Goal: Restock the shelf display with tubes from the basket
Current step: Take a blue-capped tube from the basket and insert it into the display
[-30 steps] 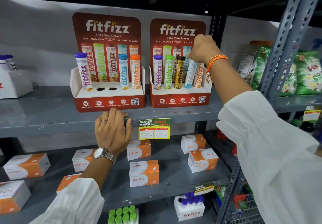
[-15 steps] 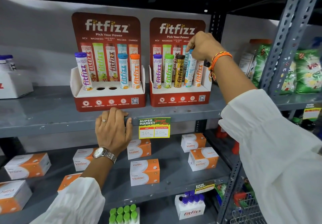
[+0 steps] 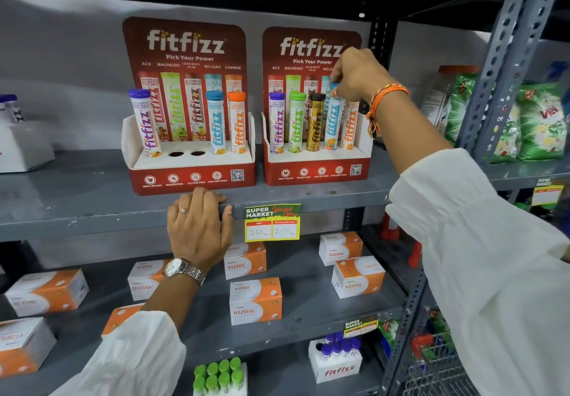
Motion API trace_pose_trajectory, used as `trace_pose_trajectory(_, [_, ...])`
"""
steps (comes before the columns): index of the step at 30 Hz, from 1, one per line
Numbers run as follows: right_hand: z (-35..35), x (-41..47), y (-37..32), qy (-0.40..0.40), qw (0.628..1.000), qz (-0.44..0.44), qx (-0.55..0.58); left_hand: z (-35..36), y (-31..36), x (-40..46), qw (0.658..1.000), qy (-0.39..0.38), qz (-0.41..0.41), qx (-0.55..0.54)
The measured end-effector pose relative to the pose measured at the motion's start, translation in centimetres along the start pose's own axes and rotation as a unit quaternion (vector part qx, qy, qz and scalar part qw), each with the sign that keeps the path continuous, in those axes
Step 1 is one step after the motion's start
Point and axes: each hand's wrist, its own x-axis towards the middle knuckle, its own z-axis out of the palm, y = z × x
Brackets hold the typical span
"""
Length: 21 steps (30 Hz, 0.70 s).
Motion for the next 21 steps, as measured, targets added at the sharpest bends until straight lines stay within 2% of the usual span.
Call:
trace_pose_trajectory(6, [0.6,0.4,0.4,-0.034,0.999,-0.035,0.017,0.0,0.0,0.0,1.000,0.000,0.002,0.004])
trace_pose_trajectory(21, [1.5,0.8,0.5,-0.083,0.996,-0.005,0.012,-0.2,0.0,-0.1,1.000,0.004,0.009,-0.005])
